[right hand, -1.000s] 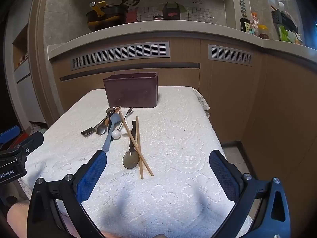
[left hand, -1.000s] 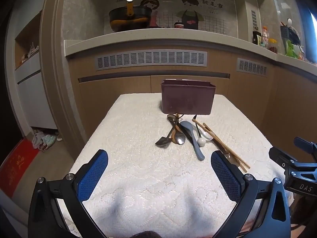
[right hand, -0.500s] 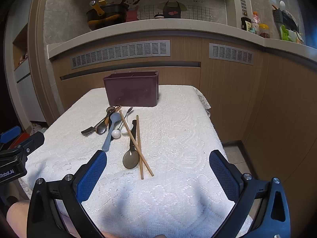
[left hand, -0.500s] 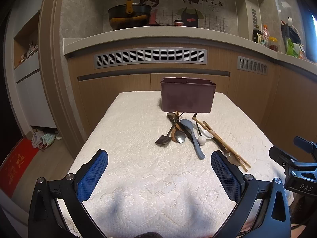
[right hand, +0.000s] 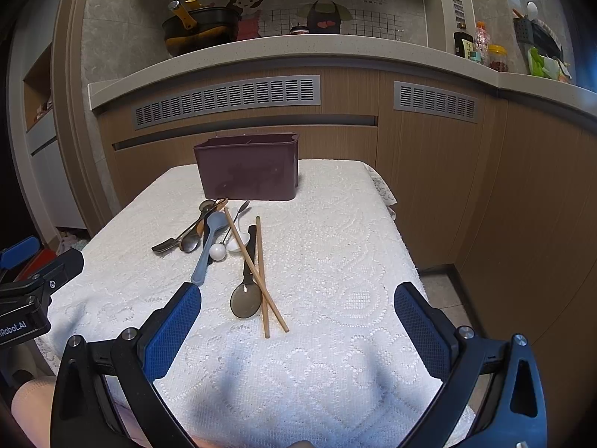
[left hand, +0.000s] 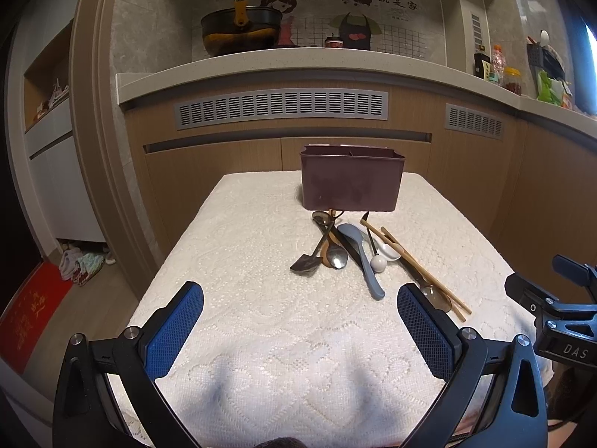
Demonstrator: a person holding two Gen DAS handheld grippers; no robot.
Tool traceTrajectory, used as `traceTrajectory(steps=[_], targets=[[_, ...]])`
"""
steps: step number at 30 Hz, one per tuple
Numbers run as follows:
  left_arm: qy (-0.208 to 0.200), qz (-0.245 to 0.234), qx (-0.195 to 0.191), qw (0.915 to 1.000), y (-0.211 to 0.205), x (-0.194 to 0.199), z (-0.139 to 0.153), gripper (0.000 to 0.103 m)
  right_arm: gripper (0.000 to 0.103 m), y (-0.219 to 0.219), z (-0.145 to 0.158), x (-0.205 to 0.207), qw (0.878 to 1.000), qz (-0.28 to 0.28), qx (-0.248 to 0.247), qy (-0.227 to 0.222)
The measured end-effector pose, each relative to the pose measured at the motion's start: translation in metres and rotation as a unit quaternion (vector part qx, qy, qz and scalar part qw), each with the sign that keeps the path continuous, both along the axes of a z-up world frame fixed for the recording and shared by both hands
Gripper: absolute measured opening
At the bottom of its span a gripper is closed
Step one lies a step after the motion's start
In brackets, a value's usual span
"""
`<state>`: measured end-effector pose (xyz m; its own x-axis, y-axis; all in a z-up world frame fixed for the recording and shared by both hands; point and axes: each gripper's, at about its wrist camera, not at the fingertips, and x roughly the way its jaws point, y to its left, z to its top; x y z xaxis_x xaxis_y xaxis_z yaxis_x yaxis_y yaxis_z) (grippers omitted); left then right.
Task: Organize utensils
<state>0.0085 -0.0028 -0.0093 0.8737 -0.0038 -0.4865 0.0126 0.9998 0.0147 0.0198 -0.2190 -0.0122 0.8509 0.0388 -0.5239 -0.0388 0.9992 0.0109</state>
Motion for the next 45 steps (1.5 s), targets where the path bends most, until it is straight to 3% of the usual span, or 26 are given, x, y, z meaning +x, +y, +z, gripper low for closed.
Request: traceTrajectory(steps=[45], targets=[[0.007,0.0,-0.001,1.0,0.0017,0.0014,-0.003,0.103,0.103,0.0012,-0.0006,0.0002,1.0,0.001,-0.002,0.002]])
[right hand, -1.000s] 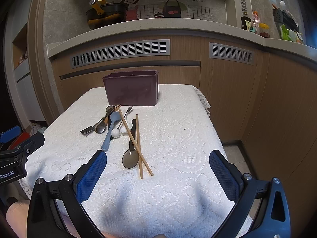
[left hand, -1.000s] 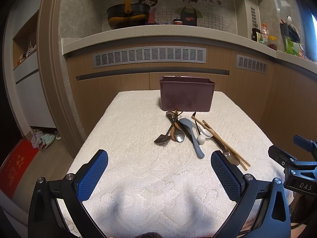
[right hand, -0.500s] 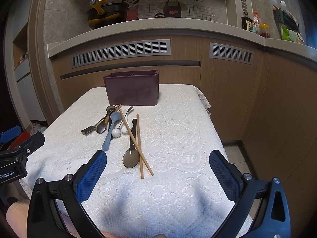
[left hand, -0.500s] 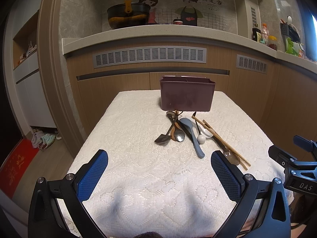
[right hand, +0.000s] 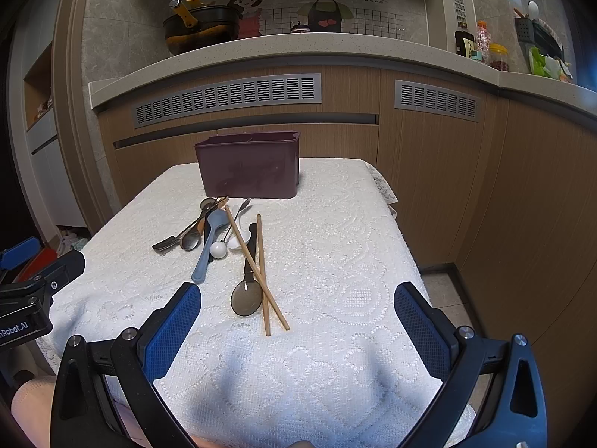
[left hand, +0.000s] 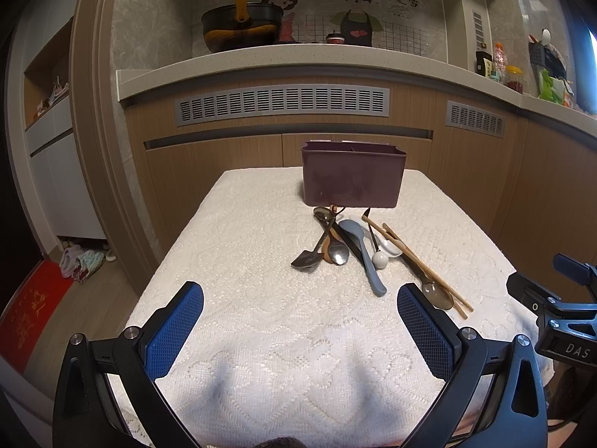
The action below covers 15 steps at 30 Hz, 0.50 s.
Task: Organize utensils
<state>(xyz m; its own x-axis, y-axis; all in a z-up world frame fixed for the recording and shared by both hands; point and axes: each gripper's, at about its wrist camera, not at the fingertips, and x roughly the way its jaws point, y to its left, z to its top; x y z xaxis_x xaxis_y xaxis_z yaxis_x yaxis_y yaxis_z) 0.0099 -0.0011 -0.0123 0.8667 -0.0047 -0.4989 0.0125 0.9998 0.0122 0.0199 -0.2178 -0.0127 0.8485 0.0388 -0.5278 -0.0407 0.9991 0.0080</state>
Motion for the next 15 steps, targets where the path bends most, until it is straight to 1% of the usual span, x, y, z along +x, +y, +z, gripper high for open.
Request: traceTrajectory(steps=[5,8,10,15], targets=[[0.009,-0.001,-0.001,1.0,0.001,0.004,-0.003,0.103,0.103,0.0,-0.001,0.002,1.0,0.003,-0.001,0.004],[0.017,-0.013,-0.005,0.9998,0.003,0.01,-0.004,0.103,0.103,0.002,0.001,0.007,1.0,0.008,-0.006,0.004],[0.022,-0.019,-0.007,0.9995,0.006,0.021,-0.004,0.103,0.103,0.002,0.004,0.011,1.0,0.011,-0.01,0.002],[0.025,-0.01,-0.005,0.9996,0.015,0.059,0.002,0.103,0.103,0.006,0.012,0.04,0.999,0.027,-0.028,0.006]])
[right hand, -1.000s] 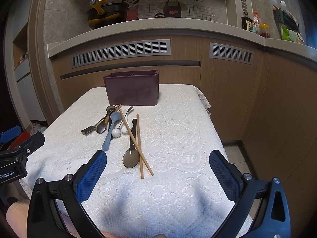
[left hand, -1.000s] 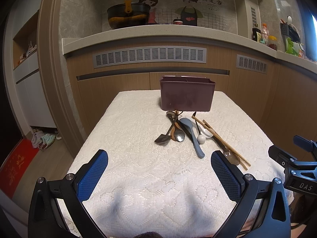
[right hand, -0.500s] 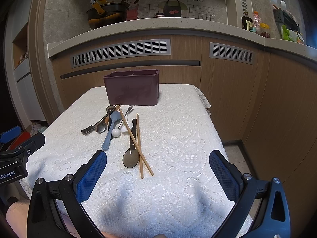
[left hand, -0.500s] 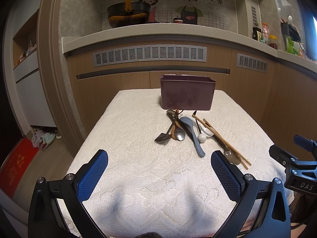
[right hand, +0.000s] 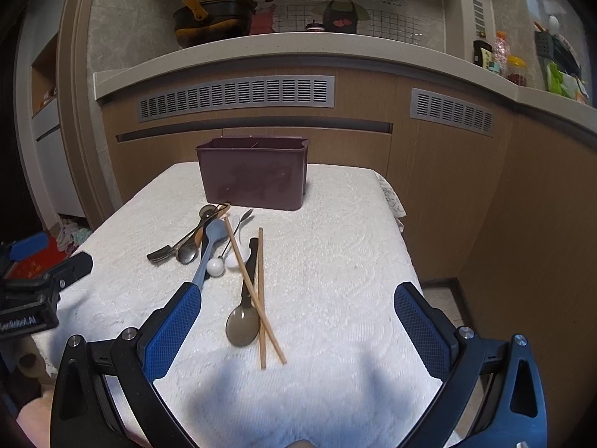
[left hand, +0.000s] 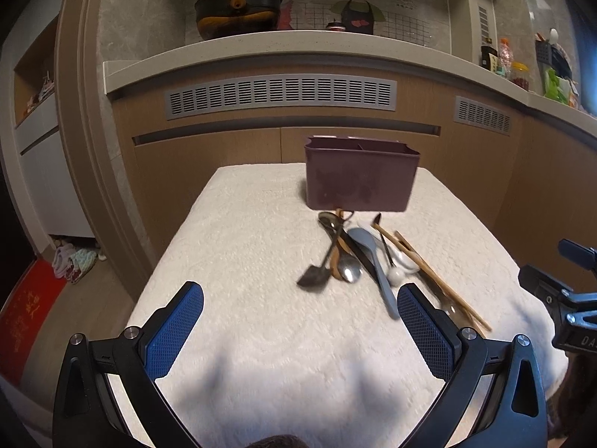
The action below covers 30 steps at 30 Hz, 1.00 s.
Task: Organize utensils
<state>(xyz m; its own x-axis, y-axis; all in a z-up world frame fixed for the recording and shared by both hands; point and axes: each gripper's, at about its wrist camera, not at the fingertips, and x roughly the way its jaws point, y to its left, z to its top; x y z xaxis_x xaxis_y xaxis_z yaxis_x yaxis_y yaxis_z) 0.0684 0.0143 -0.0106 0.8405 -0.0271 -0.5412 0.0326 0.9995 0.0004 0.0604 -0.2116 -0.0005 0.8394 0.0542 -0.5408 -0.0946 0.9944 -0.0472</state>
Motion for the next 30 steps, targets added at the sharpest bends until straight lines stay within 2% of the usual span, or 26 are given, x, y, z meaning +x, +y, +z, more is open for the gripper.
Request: traceTrajectory(steps=[4,8,11,13,15,19,21,23,24,25,26,28,30], targets=[[0.035,-0.021,-0.028,0.9988,0.011,0.04,0.0,0.103,0.103,0.007,-0.002,0.032,0.999,0.024,-0.016,0.021],[0.071,-0.056,-0.062,0.9939,0.02,0.079,-0.003,0.103,0.103,0.013,-0.014,0.073,0.996,0.046,-0.022,0.072],[0.096,-0.059,-0.087,0.9898,0.027,0.104,-0.013,0.103,0.103,0.021,-0.023,0.097,0.992,0.064,-0.036,0.103],[0.117,-0.059,-0.067,0.9891,0.027,0.116,-0.023,0.103,0.103,0.03,-0.028,0.108,0.989,0.079,-0.06,0.114],[0.139,-0.079,-0.04,0.9862,0.025,0.125,-0.031,0.103,0.103,0.037,-0.031,0.119,0.985,0.092,-0.088,0.119],[0.113,-0.086,-0.019,0.9897,0.032,0.128,-0.033,0.103,0.101,0.045,-0.035,0.127,0.975,0.16,-0.079,0.129],[0.1,-0.084,-0.027,0.9911,0.036,0.126,-0.034,0.103,0.097,0.047,-0.041,0.133,0.972,0.177,-0.066,0.143],[0.108,-0.102,-0.032,0.9883,0.034,0.124,-0.039,0.102,0.076,0.049,-0.049,0.14,0.97,0.177,-0.055,0.159],[0.122,-0.118,-0.031,0.985,0.03,0.125,-0.044,0.102,0.069,0.049,-0.052,0.142,0.969,0.177,-0.053,0.166],[0.134,-0.132,-0.032,0.9816,0.026,0.123,-0.048,0.098,0.059,0.049,-0.056,0.145,0.968,0.176,-0.051,0.173],[0.144,-0.137,-0.03,0.9795,0.023,0.121,-0.052,0.089,0.053,0.048,-0.059,0.149,0.968,0.17,-0.051,0.179],[0.162,-0.139,-0.027,0.9766,0.017,0.119,-0.059,0.077,0.051,0.045,-0.06,0.153,0.969,0.162,-0.047,0.181],[0.17,-0.134,-0.037,0.9756,0.014,0.12,-0.064,0.073,0.051,0.041,-0.058,0.151,0.972,0.158,-0.04,0.171]])
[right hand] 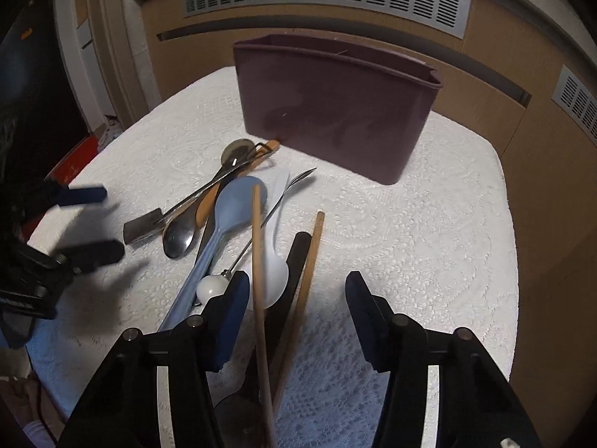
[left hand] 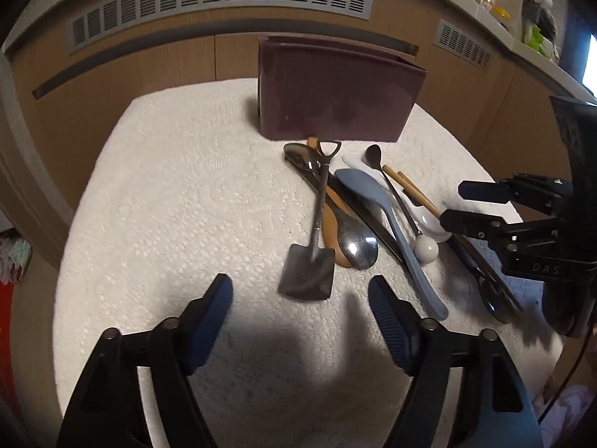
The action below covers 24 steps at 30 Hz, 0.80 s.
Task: Organize utensils
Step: 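Grasp a wooden chopstick with the right tool while the left tool approaches the black shovel spoon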
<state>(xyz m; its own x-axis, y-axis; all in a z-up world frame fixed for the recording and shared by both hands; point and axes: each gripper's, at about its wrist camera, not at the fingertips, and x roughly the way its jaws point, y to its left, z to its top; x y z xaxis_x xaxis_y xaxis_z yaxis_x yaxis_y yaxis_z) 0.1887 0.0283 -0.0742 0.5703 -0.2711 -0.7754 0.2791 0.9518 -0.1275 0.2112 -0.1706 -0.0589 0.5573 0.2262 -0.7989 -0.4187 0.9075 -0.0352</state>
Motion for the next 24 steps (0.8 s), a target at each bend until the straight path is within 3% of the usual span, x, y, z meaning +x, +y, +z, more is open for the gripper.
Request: traceTrajectory(steps=[3,6,8,10,11,12,17,21,24], targets=[[0.01,0.013,-0.004,0.9999,-0.007,0.005,-0.005,0.064,0.051,-0.003,0.004,-0.004,1.0,-0.01,0.007,-0.017],[0.012,0.026,0.028,0.9992,-0.02,0.012,-0.011,0.059,0.051,-0.009,0.009,-0.008,0.999,-0.027,0.01,-0.031],[-0.002,0.028,0.048,0.9985,-0.026,0.013,-0.01,0.041,0.051,-0.012,0.011,-0.008,0.999,-0.037,0.009,-0.037],[-0.009,0.024,0.048,0.9985,-0.026,0.011,-0.007,0.034,0.051,-0.013,0.014,-0.011,0.998,-0.039,0.012,-0.041],[-0.016,0.025,0.044,0.9986,-0.023,0.009,-0.003,0.018,0.051,-0.012,0.015,-0.011,0.998,-0.034,0.014,-0.042],[-0.029,0.026,0.041,0.9984,-0.02,0.006,0.003,0.011,0.051,-0.01,0.016,-0.012,0.999,-0.029,0.014,-0.042],[-0.088,0.05,0.028,0.9945,-0.002,0.001,0.03,0.009,0.051,0.006,0.018,0.001,0.999,0.008,0.026,-0.034],[-0.079,0.06,-0.005,0.9951,0.017,0.003,0.033,0.011,0.049,0.023,0.008,0.024,1.0,0.019,0.025,-0.005],[-0.064,0.058,-0.016,0.9961,0.024,0.0,0.028,0.017,0.034,0.031,-0.001,0.035,1.0,0.02,0.012,0.004]])
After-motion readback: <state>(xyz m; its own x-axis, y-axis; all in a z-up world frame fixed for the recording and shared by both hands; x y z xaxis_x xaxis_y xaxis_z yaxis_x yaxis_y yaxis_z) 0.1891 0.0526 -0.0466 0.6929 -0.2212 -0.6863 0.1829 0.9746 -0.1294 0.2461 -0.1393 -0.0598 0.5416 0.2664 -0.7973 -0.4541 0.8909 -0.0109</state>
